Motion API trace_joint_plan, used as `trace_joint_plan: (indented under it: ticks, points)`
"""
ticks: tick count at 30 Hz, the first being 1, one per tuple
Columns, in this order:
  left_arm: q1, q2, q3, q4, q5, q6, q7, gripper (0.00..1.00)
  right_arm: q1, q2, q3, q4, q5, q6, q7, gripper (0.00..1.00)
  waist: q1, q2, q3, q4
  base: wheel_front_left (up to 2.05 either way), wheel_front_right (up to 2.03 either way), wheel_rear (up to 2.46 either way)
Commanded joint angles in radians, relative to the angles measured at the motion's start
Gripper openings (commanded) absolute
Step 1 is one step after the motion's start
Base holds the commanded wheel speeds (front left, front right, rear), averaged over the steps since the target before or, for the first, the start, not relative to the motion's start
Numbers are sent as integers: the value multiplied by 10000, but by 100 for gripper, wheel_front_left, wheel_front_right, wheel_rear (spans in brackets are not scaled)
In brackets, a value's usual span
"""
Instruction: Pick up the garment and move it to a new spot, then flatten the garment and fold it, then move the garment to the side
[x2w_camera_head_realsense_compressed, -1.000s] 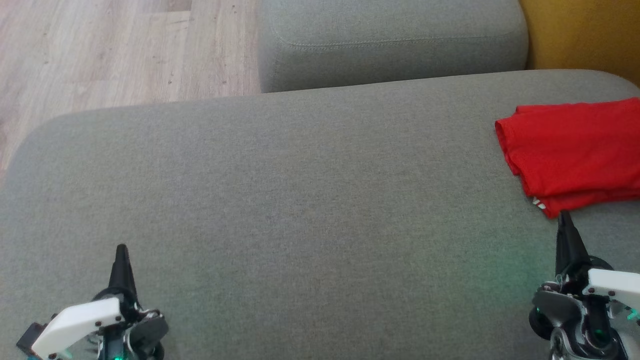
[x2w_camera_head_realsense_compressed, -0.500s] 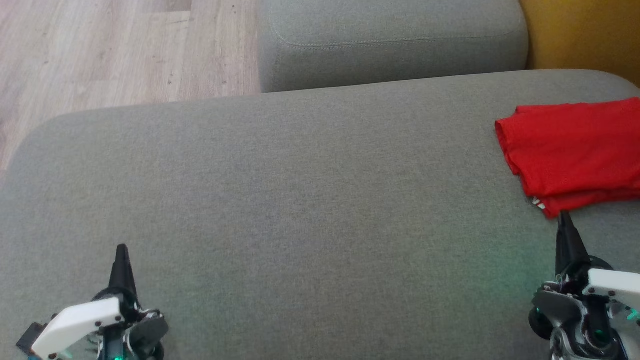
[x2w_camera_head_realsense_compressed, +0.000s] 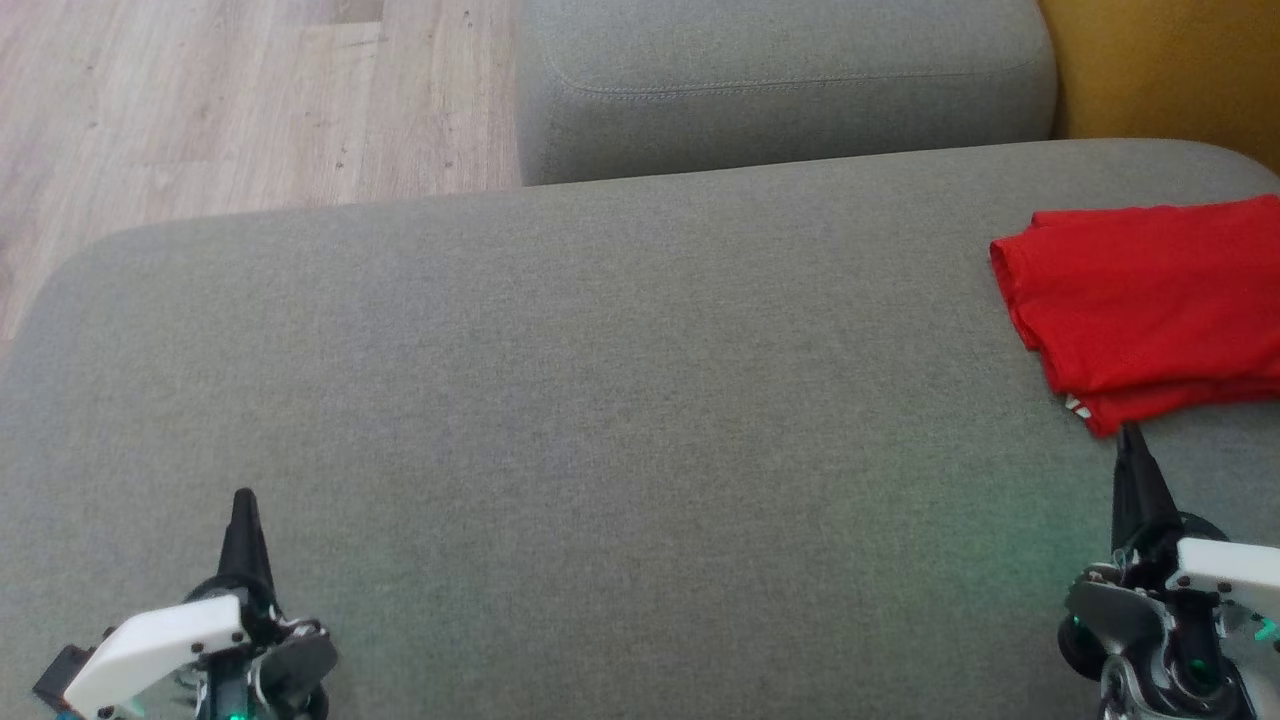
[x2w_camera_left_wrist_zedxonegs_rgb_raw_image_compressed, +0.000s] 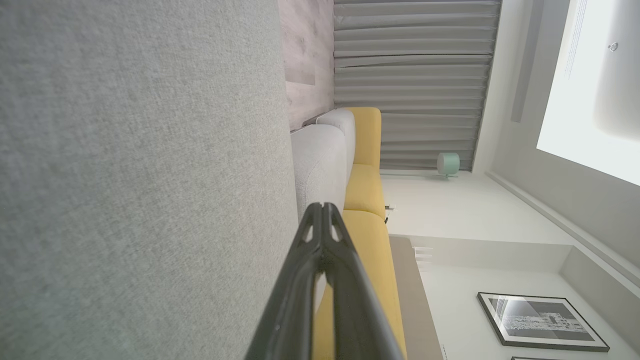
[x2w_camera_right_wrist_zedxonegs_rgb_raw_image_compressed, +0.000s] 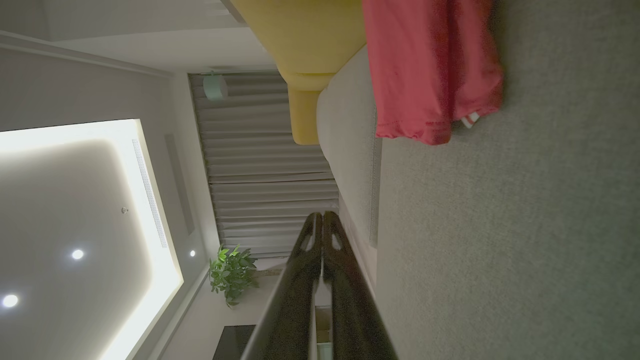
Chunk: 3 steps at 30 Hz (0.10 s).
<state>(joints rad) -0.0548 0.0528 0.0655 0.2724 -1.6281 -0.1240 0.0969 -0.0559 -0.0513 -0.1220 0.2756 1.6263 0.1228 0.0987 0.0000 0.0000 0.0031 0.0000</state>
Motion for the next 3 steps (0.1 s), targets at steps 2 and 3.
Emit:
trace_joint_plan:
  ticks: [2,3]
  points:
    - [-521,65,362,-278,94,-67,66,0,-510,-66,182,-314,-95,79,66,0,0,0,0,0,0,0,0]
    - [-521,64,364,-278,96,-67,67,0,-510,-64,180,-314,-96,79,67,0,0,0,0,0,0,0,0]
